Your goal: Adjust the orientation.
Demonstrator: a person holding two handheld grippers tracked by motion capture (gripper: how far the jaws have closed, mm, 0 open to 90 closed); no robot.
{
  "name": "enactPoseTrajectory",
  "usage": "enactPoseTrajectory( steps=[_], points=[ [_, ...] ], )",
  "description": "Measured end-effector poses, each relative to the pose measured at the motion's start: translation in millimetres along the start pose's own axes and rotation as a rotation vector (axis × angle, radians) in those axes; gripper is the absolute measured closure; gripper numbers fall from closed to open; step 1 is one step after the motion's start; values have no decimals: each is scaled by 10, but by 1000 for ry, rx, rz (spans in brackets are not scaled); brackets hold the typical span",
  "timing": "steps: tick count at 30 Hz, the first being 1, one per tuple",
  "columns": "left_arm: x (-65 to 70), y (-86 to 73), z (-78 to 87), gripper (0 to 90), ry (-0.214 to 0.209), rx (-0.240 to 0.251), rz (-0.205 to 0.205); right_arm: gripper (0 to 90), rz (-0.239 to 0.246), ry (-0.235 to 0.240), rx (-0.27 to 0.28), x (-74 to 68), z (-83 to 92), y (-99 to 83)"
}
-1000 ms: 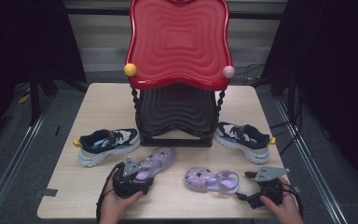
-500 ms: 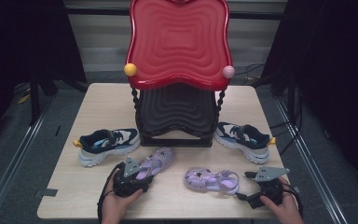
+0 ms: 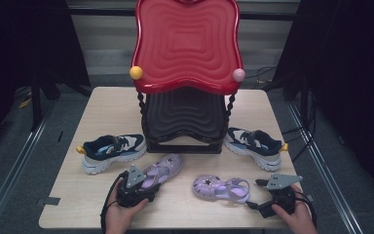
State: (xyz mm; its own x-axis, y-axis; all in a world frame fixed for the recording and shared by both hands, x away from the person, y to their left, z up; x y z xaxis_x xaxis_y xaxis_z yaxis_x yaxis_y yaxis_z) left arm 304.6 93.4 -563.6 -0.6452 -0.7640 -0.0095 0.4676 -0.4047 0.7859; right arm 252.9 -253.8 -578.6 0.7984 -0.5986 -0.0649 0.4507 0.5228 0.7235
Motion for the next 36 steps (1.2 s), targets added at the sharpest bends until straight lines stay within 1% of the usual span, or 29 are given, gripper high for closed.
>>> enactPoseTrajectory(
  steps=[1,2,6,7,8,14,15,18,19,22,26,28,30,33,34,36],
  points=[
    [1,11,18,372,0,1,-5,117,0,0,0,0,0,0],
    [6,20,25,373,-1,9,3,117,0,0,0,0,-1,0],
    [6,46,60,372,-6,19,-1,117,0,0,0,0,0,0],
    [11,56,73,372,-13,22,-1,117,0,0,0,0,0,0],
    [5,73,95,373,-9,26,-4,117,0,0,0,0,0,0],
    [-11,119,142,373,-15,45,8,117,0,0,0,0,0,0],
    [-8,144,166,373,-22,51,12,117,0,0,0,0,0,0],
    [-4,171,188,373,-25,60,8,117,0,0,0,0,0,0],
    [15,194,211,373,-36,63,8,117,0,0,0,0,0,0],
    [39,222,231,373,-47,73,15,117,0,0,0,0,0,0],
    [85,268,276,373,-70,82,4,117,0,0,0,1,0,0],
    [94,288,292,373,-75,86,-8,117,0,0,0,1,0,0],
    [105,298,299,373,-80,88,-6,117,0,0,0,0,0,0],
    [119,339,330,374,-89,97,-13,117,0,0,0,0,0,0],
    [130,354,336,374,-95,104,-6,117,0,0,0,1,0,0],
    [121,364,345,374,-93,106,-9,117,0,0,0,1,0,0]
  ],
)
Point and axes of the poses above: each handheld gripper's, and its own axes: z roughly backward along the jaws, y roughly out of its top, x roughly to its right, the point moved 10 cm from there along -z, roughly forward along the jaws, and after that the axes turned 3 degrees about y, right-handed, at the moved point
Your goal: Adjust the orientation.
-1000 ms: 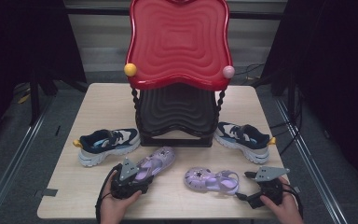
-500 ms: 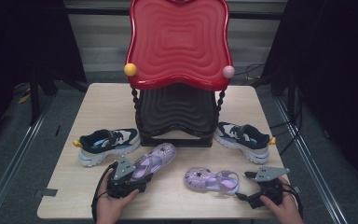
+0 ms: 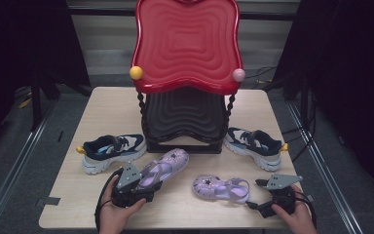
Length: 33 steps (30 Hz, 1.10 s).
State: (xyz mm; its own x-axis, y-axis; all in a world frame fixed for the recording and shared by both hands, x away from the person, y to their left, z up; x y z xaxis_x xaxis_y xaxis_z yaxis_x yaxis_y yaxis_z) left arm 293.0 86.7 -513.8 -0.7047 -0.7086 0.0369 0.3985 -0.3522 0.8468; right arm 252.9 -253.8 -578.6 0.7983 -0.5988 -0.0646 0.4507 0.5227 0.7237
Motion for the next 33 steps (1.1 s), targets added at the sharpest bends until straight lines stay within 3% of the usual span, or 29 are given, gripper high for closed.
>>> enactPoseTrajectory(
  steps=[17,28,33],
  points=[
    [-23,245,66,374,-6,61,36,117,0,0,0,0,0,0],
    [-17,358,105,374,-11,76,32,117,0,0,0,0,0,0],
    [-51,444,101,374,16,82,30,117,0,0,0,0,0,0]
  ],
)
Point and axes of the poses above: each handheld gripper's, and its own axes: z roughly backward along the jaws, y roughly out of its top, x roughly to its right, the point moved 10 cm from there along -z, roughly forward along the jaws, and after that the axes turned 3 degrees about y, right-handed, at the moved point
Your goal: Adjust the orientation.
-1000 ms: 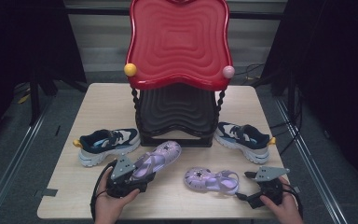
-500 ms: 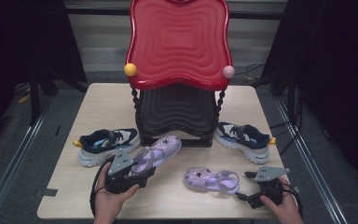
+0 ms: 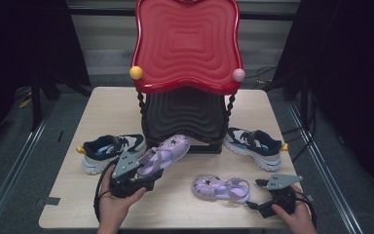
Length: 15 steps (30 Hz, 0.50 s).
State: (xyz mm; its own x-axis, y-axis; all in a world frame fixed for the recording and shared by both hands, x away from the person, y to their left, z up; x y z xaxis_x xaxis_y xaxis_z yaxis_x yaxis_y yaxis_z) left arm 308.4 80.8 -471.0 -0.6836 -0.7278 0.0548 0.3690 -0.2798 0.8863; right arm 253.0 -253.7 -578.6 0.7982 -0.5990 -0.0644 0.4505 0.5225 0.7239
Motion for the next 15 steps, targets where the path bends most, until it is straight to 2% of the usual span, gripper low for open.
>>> enactPoseTrajectory(
  steps=[2,6,15],
  points=[
    [-10,28,-10,374,14,-1,-8,117,0,0,0,0,0,0],
    [-5,77,-40,374,21,8,12,117,0,0,0,0,0,0],
    [-24,204,-99,374,52,34,14,117,0,0,0,0,0,0]
  ],
)
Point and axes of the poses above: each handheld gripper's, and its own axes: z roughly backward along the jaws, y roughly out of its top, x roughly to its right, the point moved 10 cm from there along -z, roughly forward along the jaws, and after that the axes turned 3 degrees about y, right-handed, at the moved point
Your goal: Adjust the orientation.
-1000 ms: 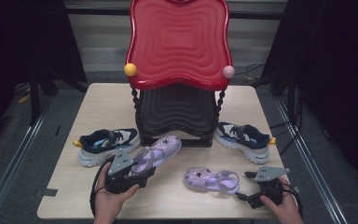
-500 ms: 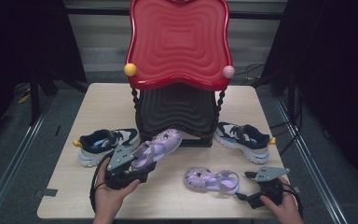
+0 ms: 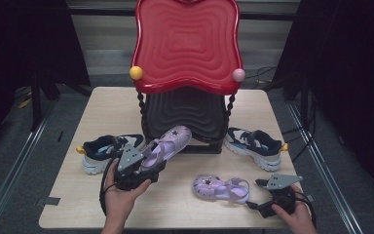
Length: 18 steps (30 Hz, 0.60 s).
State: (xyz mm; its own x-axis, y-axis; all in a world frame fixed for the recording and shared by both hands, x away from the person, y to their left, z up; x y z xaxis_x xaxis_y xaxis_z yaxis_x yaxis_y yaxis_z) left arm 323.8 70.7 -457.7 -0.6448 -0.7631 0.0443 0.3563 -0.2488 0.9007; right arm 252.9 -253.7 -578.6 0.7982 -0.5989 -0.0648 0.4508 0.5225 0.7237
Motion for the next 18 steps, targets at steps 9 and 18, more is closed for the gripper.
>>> enactPoseTrajectory(
  steps=[9,18],
  points=[
    [-18,104,-71,373,37,20,8,117,0,0,0,0,0,0],
    [-28,151,-146,373,59,22,24,117,0,0,0,0,0,0]
  ],
)
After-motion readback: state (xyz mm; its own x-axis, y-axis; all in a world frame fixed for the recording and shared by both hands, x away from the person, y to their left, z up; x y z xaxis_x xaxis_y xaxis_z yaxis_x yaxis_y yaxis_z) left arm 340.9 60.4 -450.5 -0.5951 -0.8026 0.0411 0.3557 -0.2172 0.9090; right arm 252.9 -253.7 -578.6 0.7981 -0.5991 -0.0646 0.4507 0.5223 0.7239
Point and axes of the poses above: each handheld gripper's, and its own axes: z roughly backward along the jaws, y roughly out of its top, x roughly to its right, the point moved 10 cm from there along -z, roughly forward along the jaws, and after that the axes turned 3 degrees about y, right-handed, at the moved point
